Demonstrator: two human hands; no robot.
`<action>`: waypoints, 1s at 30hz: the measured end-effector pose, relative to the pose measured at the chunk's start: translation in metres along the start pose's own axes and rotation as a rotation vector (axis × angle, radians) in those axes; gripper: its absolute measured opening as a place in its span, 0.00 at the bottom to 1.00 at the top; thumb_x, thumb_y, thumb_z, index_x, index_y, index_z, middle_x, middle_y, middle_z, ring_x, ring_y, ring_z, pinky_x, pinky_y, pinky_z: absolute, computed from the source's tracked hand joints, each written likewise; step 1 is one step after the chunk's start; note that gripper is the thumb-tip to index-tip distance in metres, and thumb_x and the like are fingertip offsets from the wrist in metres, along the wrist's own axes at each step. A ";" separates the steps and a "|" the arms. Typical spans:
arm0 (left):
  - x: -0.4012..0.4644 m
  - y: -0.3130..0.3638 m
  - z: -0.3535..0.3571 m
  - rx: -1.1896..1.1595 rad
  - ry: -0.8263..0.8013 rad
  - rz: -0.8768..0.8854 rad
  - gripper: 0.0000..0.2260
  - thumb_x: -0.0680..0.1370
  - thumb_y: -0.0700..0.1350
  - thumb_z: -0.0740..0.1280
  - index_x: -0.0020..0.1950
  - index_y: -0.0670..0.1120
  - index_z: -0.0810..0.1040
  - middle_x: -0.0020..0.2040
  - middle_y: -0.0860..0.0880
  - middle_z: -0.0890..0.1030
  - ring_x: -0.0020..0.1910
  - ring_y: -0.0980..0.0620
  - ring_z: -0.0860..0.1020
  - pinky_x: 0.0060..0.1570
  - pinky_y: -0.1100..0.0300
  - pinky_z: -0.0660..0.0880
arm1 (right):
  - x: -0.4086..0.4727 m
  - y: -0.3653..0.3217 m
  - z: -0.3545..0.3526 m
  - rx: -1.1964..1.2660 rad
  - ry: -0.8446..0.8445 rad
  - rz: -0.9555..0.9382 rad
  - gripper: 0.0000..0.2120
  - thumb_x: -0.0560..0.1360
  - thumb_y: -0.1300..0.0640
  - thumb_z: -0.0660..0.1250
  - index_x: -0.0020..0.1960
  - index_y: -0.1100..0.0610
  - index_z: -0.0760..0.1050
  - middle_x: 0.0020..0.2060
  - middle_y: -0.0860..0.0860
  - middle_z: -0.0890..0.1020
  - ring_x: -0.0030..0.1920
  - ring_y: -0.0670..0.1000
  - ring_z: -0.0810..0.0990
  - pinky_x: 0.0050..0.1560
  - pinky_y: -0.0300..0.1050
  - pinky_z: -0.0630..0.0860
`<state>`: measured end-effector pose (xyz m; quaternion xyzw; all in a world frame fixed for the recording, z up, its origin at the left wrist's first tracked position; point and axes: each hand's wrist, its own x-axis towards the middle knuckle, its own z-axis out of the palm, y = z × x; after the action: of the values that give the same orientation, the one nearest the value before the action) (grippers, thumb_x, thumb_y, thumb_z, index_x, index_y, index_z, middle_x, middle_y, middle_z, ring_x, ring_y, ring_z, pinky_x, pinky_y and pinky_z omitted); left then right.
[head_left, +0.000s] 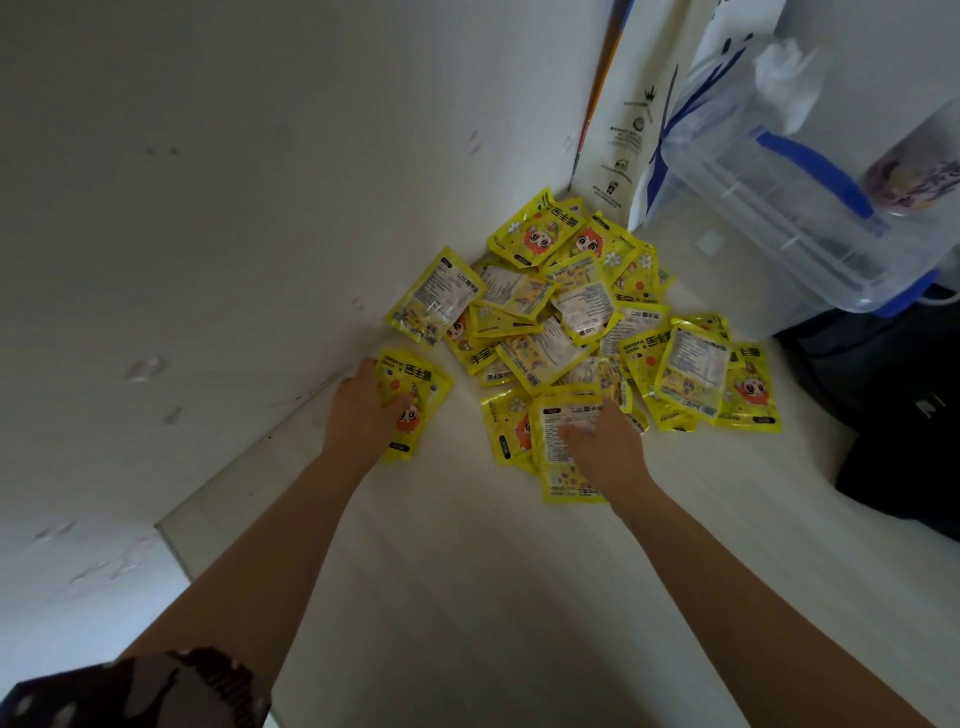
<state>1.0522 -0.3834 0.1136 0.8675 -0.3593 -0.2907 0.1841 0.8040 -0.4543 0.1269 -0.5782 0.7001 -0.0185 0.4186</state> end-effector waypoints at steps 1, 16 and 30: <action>-0.004 -0.001 0.003 0.011 -0.006 -0.005 0.19 0.74 0.47 0.71 0.60 0.43 0.70 0.54 0.39 0.78 0.53 0.39 0.76 0.47 0.53 0.71 | -0.001 0.001 -0.002 -0.005 0.000 -0.007 0.22 0.77 0.52 0.66 0.64 0.62 0.66 0.58 0.59 0.76 0.58 0.58 0.76 0.48 0.48 0.73; -0.048 -0.007 0.018 0.135 -0.071 0.071 0.17 0.70 0.49 0.73 0.51 0.43 0.72 0.50 0.42 0.77 0.51 0.41 0.75 0.47 0.51 0.72 | -0.023 0.036 -0.026 -0.082 0.010 0.040 0.17 0.76 0.53 0.66 0.59 0.63 0.70 0.56 0.59 0.77 0.56 0.60 0.76 0.43 0.44 0.67; -0.039 -0.006 0.009 0.092 -0.050 0.032 0.17 0.69 0.46 0.75 0.52 0.40 0.75 0.54 0.44 0.71 0.51 0.45 0.74 0.46 0.58 0.66 | -0.024 0.020 -0.043 -0.291 -0.062 -0.377 0.22 0.78 0.53 0.64 0.69 0.61 0.65 0.65 0.57 0.73 0.65 0.58 0.71 0.60 0.48 0.68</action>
<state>1.0272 -0.3516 0.1175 0.8617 -0.3903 -0.2926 0.1397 0.7615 -0.4480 0.1582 -0.7532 0.5621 0.0226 0.3410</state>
